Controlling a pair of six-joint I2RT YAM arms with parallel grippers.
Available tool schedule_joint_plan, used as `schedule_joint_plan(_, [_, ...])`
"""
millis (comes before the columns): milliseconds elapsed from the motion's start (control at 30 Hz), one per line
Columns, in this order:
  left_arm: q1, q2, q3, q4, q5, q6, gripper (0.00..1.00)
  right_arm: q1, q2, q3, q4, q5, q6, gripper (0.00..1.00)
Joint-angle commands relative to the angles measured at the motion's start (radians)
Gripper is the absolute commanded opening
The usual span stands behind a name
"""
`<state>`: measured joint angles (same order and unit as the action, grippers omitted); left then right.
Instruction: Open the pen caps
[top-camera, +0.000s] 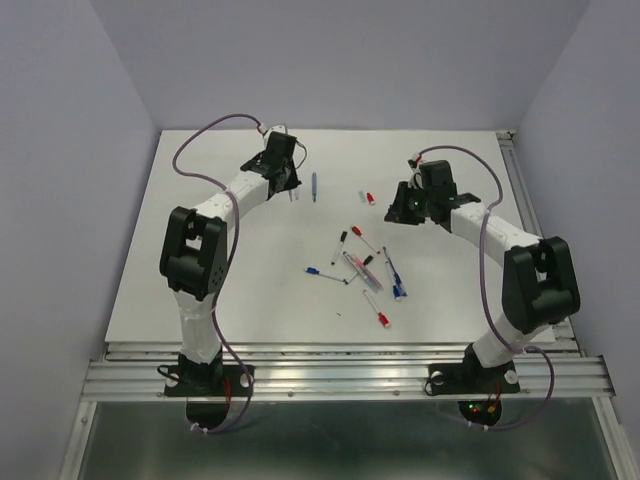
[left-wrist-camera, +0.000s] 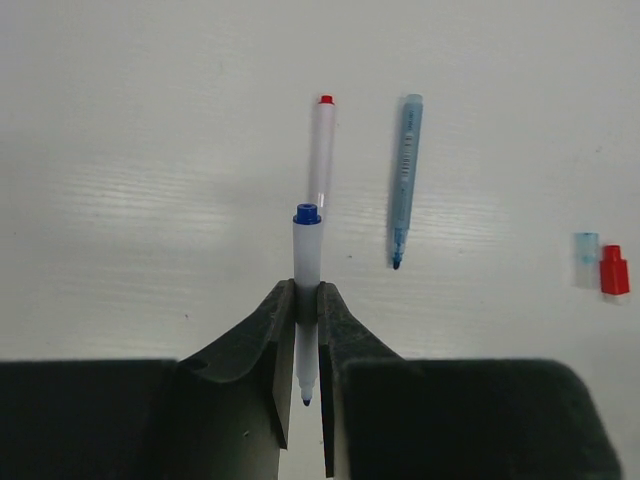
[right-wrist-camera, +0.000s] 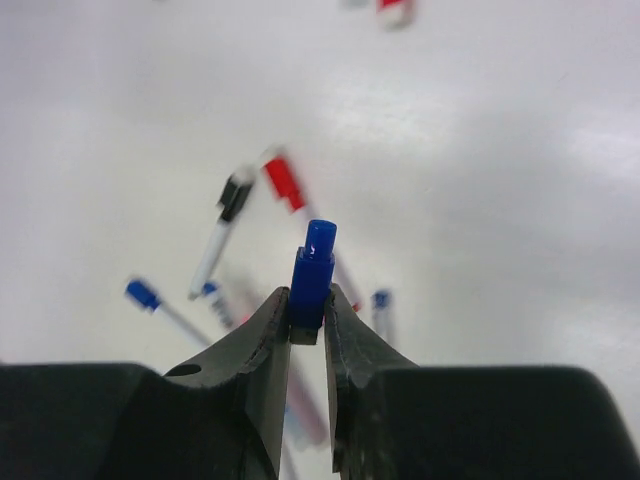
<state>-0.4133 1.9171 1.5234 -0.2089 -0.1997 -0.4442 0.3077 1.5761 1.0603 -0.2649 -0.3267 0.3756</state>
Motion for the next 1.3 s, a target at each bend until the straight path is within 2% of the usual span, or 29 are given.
schedule_joint_plan(0, [0.051, 0.061, 0.142, -0.055, 0.042, 0.125, 0.00, -0.044, 0.137, 0.131, 0.058, 0.143, -0.127, 0.02])
schedule_joint_plan(133, [0.077, 0.166, 0.247, -0.122, 0.045, 0.182, 0.00, -0.082, 0.267, 0.303, 0.009, 0.172, -0.222, 0.05])
schedule_joint_plan(400, [0.096, 0.325, 0.397, -0.201, 0.055, 0.209, 0.00, -0.085, 0.470, 0.498, -0.032, 0.167, -0.314, 0.12])
schedule_joint_plan(600, [0.096, 0.401, 0.442, -0.234, 0.066, 0.194, 0.00, -0.085, 0.556, 0.546, 0.007, 0.085, -0.271, 0.15])
schedule_joint_plan(767, [0.096, 0.404, 0.426, -0.242, 0.071, 0.194, 0.00, -0.085, 0.593, 0.572, -0.014, 0.067, -0.273, 0.20])
schedule_joint_plan(867, [0.096, 0.402, 0.419, -0.244, 0.074, 0.182, 0.07, -0.087, 0.599, 0.569, -0.010, 0.034, -0.264, 0.25])
schedule_joint_plan(900, [0.096, 0.404, 0.419, -0.247, 0.088, 0.180, 0.16, -0.085, 0.602, 0.572, -0.014, 0.012, -0.248, 0.26])
schedule_joint_plan(1000, [0.096, 0.393, 0.417, -0.254, 0.101, 0.174, 0.29, -0.085, 0.619, 0.587, -0.023, 0.009, -0.222, 0.29])
schedule_joint_plan(1033, [0.096, 0.390, 0.416, -0.254, 0.105, 0.171, 0.32, -0.087, 0.619, 0.589, -0.025, 0.017, -0.213, 0.38])
schedule_joint_plan(1100, [0.096, 0.373, 0.411, -0.259, 0.111, 0.170, 0.40, -0.087, 0.618, 0.598, -0.039, 0.047, -0.195, 0.46])
schedule_joint_plan(1167, [0.096, 0.358, 0.411, -0.261, 0.115, 0.170, 0.42, -0.085, 0.616, 0.607, -0.056, 0.061, -0.191, 0.55])
schedule_joint_plan(1267, [0.096, 0.320, 0.405, -0.261, 0.134, 0.165, 0.47, -0.085, 0.590, 0.600, -0.062, 0.071, -0.179, 0.57])
